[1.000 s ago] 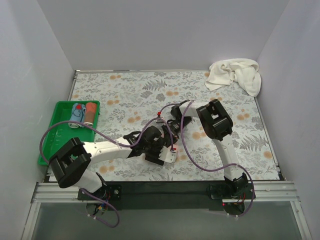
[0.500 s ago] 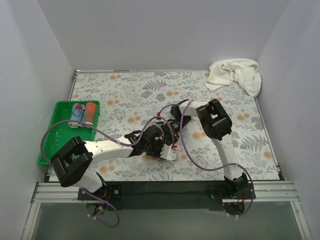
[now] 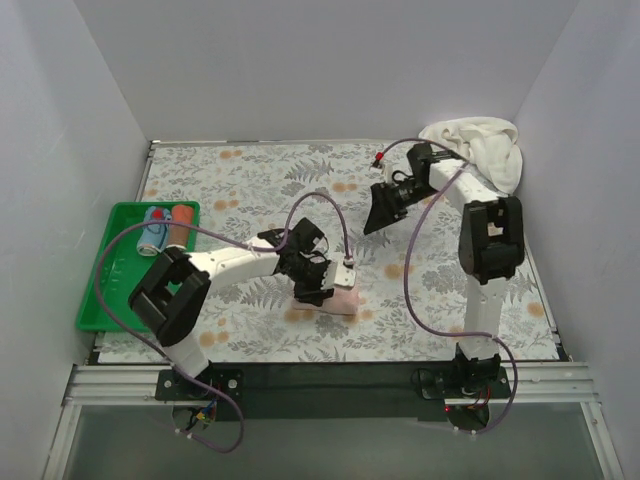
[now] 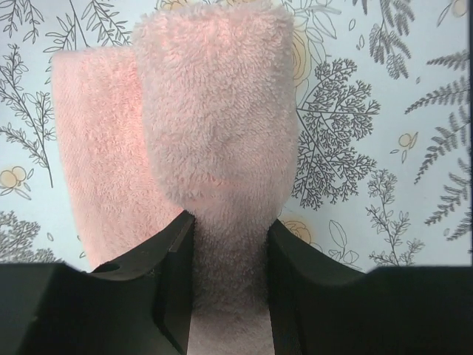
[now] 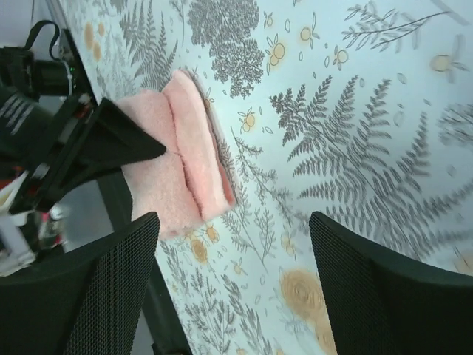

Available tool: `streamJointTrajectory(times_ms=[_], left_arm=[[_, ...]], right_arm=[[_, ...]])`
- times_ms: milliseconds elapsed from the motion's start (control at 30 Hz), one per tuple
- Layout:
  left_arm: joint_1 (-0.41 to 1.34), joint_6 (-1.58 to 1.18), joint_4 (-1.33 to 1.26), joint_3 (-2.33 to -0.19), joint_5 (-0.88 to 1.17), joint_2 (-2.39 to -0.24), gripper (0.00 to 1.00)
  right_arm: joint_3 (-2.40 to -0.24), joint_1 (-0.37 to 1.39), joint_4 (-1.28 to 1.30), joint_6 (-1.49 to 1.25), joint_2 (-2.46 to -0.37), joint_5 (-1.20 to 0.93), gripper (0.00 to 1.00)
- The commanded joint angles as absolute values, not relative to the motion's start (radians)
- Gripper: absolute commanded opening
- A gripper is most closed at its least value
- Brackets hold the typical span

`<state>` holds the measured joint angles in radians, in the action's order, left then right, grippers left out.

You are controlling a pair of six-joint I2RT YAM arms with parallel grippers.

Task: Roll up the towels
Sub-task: Roll the towel

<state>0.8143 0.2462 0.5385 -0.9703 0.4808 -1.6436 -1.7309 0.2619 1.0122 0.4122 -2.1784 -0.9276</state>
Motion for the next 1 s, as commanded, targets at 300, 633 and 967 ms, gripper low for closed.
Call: streamJointTrajectory(times_ms=[300,633,967], left_arm=[[0.618,0.327,1.046,-1.346,0.784,-2.129,0.11],[0.555,0.374,1.104,-1.491,0.795,-2.292,0.16],[0.54,0.416,1.143,-1.529,0.816,-2.324,0.2]], right_arm=[[-1.396,0.239,0.92,0.575,-1.565,-0.818,0.75],[-1.183,0.696,0.599,0.565,-1.463,-0.29,0.99],[-1.013,0.945,0.309,0.71,-1.549,-0.104,0.91]])
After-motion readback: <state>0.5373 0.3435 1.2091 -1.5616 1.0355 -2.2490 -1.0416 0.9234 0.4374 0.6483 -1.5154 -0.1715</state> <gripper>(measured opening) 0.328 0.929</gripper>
